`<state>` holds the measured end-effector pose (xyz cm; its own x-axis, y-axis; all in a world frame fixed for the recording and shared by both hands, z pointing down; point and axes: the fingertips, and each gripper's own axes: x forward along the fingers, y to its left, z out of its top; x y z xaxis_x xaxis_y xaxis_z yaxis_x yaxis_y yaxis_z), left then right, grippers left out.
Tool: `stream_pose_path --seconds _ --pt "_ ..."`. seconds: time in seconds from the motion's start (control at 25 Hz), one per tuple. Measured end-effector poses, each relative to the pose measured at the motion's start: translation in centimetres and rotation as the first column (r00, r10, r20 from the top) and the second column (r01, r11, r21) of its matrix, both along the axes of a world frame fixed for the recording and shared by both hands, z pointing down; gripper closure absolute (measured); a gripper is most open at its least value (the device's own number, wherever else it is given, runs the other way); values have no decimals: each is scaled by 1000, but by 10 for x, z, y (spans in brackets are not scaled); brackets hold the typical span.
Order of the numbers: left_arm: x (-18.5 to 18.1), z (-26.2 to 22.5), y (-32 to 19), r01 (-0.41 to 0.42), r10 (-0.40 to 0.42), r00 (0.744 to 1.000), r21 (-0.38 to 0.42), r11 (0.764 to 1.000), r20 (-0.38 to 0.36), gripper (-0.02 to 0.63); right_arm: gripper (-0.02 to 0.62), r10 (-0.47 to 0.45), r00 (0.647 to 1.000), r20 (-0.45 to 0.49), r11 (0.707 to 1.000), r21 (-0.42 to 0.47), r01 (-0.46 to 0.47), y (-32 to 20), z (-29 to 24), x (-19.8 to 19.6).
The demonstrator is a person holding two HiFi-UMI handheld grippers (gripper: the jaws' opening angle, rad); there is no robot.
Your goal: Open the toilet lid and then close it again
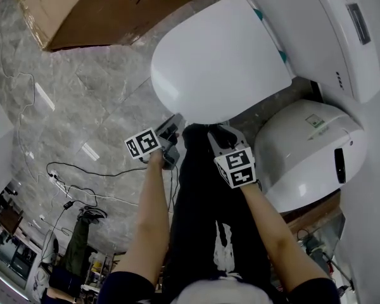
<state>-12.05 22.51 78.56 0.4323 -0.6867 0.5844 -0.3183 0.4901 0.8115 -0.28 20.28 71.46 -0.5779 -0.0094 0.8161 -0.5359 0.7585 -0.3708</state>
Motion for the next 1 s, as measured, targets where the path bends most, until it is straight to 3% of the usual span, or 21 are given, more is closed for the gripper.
stream_pose_path --seconds 0.08,0.16,0.2,0.24,0.28,0.32,0.4,0.48,0.52,0.56,0.64,0.72,0.88,1.0 --pt "0 -5 1 -5 5 1000 13 1000 -3 554 505 4 1000 7 1000 -22 -4 4 1 -2" --pt "0 -9 2 -11 11 1000 21 1000 -4 555 501 59 998 24 991 -118 -56 9 5 -3" --pt "0 -11 2 -16 16 1000 22 1000 -3 555 490 120 992 36 973 -205 -110 11 9 -2" --pt "1 -12 2 -20 21 1000 21 1000 -2 555 477 202 978 45 933 -311 -179 14 13 -2" --pt "1 -12 2 -25 25 1000 18 1000 -2 555 453 302 952 50 870 -424 -254 15 18 -2" --pt "1 -13 2 -31 31 1000 15 999 1 555 442 411 910 46 783 -530 -327 15 23 -3" --pt "1 -13 2 -43 43 999 8 999 9 555 436 622 783 7 566 -695 -444 10 33 -7" --pt "0 -12 2 -49 49 999 2 999 10 554 436 769 636 -63 360 -780 -513 6 45 -9" --pt "0 -11 1 -51 51 999 -2 999 9 555 436 811 577 -92 291 -793 -536 5 50 -8" --pt "-1 -11 1 -54 54 998 -6 999 9 560 446 837 536 -110 251 -794 -554 5 54 -6" --pt "-1 -11 1 -59 59 998 -7 998 5 555 465 858 497 -134 209 -792 -574 10 59 -4" --pt "0 -14 1 -54 54 999 3 999 -3 551 443 864 482 -146 178 -807 -563 12 61 -7" --pt "1 -23 1 -59 59 998 24 998 -1 551 438 896 438 -74 194 -821 -537 -1 61 -15" --pt "1 -30 0 -66 66 998 37 997 7 551 466 922 387 -36 189 -828 -528 -6 59 -16"
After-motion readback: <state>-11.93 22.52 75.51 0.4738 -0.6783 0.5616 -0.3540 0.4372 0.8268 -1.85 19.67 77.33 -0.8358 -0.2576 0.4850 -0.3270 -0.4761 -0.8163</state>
